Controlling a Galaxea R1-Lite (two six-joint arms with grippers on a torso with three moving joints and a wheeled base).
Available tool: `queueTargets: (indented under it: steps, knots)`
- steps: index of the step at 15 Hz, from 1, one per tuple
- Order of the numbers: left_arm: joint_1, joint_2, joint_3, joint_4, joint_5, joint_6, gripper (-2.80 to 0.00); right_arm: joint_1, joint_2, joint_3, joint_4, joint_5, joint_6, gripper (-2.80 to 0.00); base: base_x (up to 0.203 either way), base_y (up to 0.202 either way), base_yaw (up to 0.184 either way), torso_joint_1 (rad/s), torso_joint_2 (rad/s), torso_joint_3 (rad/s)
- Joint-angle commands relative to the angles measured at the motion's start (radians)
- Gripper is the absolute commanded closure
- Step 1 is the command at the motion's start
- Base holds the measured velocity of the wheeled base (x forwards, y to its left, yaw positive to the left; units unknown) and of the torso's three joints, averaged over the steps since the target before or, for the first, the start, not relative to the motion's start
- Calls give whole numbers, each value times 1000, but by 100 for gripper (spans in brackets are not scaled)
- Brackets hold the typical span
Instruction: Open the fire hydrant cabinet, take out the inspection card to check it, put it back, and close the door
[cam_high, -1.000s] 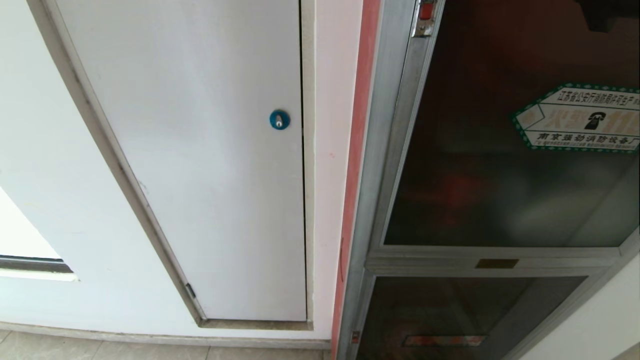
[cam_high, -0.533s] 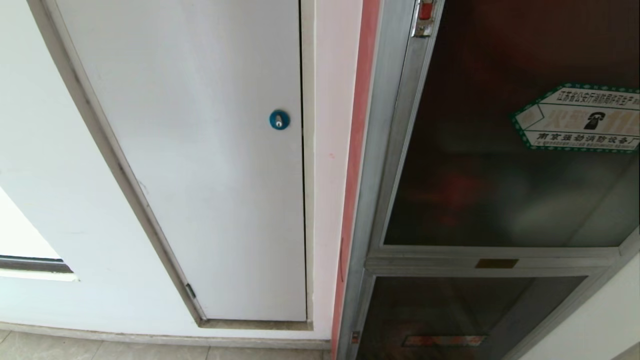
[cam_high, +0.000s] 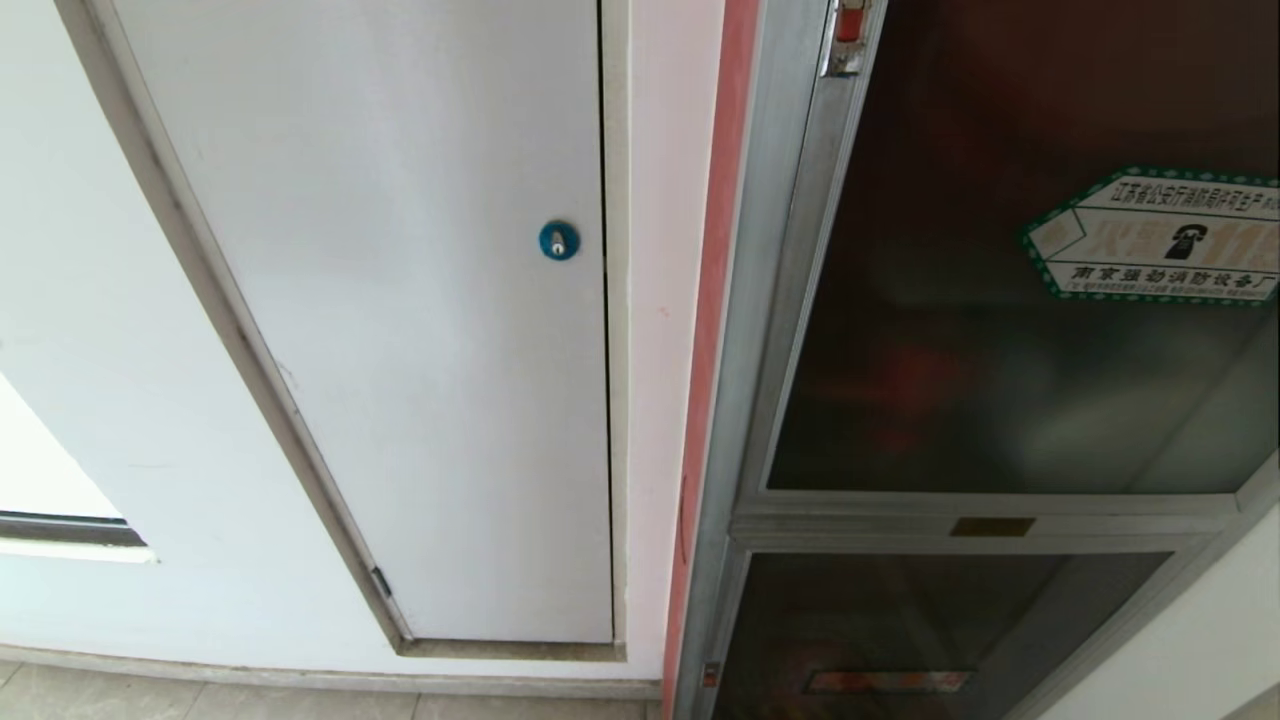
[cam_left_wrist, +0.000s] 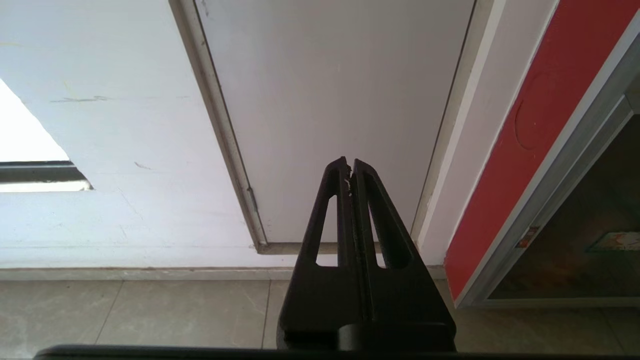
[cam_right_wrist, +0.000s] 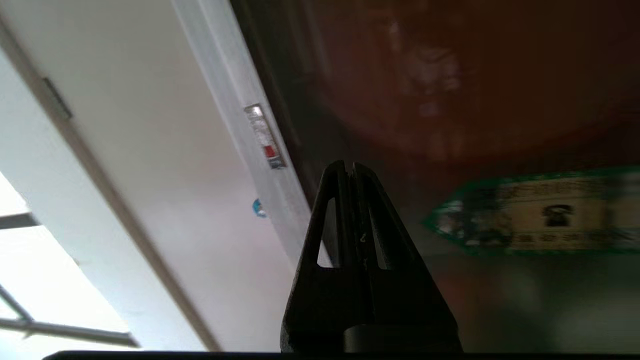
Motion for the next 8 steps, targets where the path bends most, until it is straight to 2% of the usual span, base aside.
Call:
queueTargets:
  steps: [1,3,6,8]
  knots:
    - [0,1,0,1,0,0,0,-66,-125,72,0,-11,2,0,0,0,0,0,0,0]
    - [0,1,0,1,-1,0,0,-95,-229,145,11,-30,1,0,0,0,0,0,0,0]
    - [0,1,0,1,1,0,0,-115,-387,204,145,-69,0,0,0,0,0,0,0,0]
    - [0,1,0,0,0,0,0,-125,-494,288,186,-81,-5,0,0,0,0,0,0,0]
